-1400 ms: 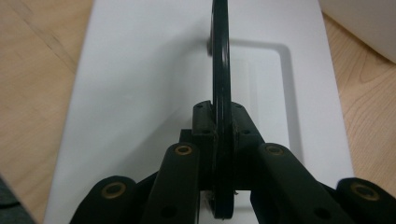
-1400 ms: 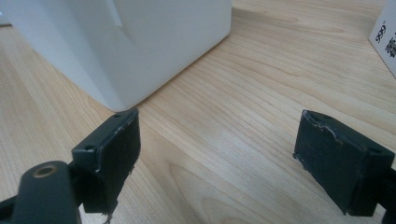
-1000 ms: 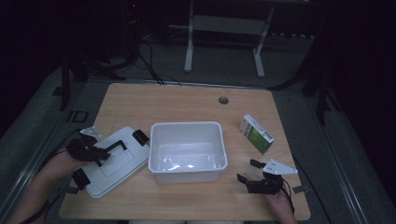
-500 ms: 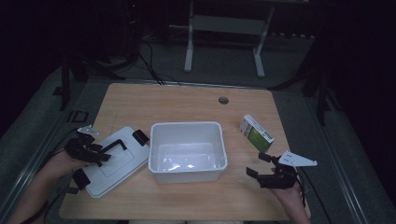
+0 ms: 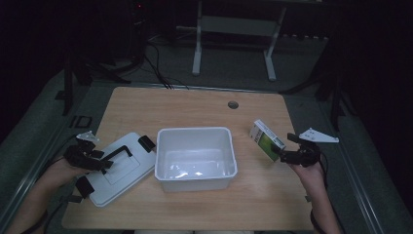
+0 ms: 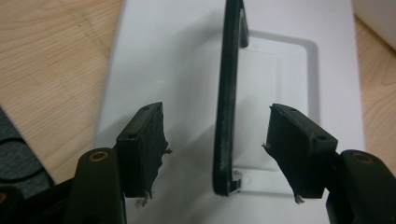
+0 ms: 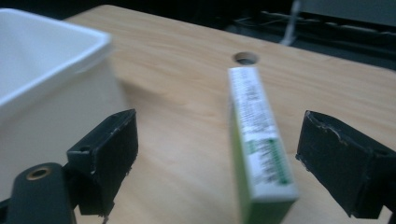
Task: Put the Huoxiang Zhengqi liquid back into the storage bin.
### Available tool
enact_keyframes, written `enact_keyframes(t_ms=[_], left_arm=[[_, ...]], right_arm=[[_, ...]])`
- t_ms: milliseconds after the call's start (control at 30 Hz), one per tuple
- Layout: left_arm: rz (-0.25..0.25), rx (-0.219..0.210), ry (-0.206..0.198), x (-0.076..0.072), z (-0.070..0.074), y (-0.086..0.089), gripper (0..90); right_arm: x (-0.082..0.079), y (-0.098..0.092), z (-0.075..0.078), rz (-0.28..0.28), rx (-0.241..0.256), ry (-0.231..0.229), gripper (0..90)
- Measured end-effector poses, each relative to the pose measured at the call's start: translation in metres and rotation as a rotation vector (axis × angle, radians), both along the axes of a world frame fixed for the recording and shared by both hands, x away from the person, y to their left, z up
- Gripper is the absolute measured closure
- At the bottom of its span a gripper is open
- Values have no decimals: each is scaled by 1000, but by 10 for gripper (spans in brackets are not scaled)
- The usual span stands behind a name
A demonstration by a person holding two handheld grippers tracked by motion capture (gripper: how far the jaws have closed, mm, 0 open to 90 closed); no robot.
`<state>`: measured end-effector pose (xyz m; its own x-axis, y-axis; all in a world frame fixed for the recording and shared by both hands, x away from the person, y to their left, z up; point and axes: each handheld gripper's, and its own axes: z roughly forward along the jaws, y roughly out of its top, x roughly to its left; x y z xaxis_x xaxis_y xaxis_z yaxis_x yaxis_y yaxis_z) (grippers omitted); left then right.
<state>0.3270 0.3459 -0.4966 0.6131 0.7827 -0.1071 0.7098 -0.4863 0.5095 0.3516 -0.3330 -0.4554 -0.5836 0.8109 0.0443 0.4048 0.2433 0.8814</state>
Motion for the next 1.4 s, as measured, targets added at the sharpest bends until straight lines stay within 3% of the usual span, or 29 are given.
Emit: enact_keyframes(t_ms=[67,100,133,167,500,967,1167,1333,1400], left_arm=[[1,-1,0,0,0,1,370],[-1,-1,2,0,1,2,370],[-1,1,1,0,1,1,370],[-4,0,2,0,1,1,370],[-9,9,8,1,-3,0,370],[-22,17,16,0,-4,-1,350],[-21,10,19,1,-2,-1,351],[-21,18,20,0,-2,-1,351],[-24,17,22,0,-2,-1,351]], right_arm=[[14,2,-2,-21,-21,11,182],[19,2,-3,6,-25,38,232],[23,2,-4,8,-29,41,244],[26,3,-5,8,-39,38,313],[60,5,-18,21,-116,153,409],[77,10,-32,28,-195,282,496],[78,12,-31,35,-216,290,621],[75,12,-25,5,-238,260,631],[73,8,-19,6,-219,252,633]])
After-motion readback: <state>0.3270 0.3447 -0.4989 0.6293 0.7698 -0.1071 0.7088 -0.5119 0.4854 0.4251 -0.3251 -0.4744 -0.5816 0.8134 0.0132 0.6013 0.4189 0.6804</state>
